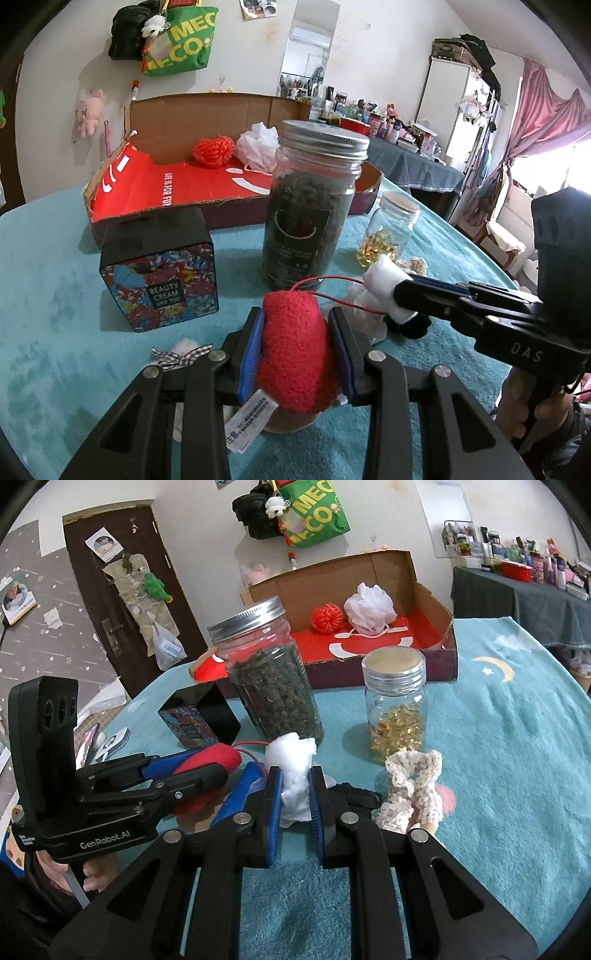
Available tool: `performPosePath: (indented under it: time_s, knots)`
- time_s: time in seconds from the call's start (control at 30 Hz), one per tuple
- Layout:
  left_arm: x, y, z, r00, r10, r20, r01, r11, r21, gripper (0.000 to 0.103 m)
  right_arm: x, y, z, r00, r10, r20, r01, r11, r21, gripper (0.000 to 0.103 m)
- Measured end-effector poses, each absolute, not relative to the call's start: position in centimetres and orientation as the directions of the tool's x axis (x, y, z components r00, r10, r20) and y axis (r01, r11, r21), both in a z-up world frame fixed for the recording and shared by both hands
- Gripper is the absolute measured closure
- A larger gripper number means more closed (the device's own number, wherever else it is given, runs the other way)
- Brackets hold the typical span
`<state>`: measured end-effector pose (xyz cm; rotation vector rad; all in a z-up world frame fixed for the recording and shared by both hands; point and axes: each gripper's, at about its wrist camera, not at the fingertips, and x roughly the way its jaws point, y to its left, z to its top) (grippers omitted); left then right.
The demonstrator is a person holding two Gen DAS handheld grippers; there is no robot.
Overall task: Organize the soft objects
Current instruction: 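Carry the red pouch and white cloth over the box and lower them inside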
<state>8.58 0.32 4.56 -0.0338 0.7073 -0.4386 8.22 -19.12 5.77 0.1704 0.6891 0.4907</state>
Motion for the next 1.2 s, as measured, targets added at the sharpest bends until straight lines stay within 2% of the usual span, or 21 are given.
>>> performPosePath:
  time_s: [0.3, 0.83, 1.03, 1.2]
  knots:
    - [7.8, 3.2, 5.9, 0.695, -0.384, -0.608, 0.346, 0.92, -0.185, 0.065, 8.1, -21.2, 6.4, 0.685, 0.464, -0.561, -0.338, 0.886, 0.318, 0.089]
    - [8.1, 11.3, 6.0, 0.682, -0.301, -0.666, 0.206, 0.953, -0.22, 0.065, 8.5, -26.0, 6.9, 0.699, 0.395, -0.597, -0.239, 0.915, 0.325, 0.089]
    - [9.0, 13.8, 6.0, 0.691, -0.278, -0.668, 0.192, 0.961, -0.201, 0.065, 9.4, -27.8, 7.0, 0.68, 0.393, -0.619, -0.209, 0.913, 0.349, 0.089]
    - [10.7, 14.1, 6.5, 0.707, -0.263, -0.656, 0.265, 0.959, -0.099, 0.065, 11.1, -29.1, 7.1, 0.654, 0.418, -0.631, -0.216, 0.902, 0.374, 0.089]
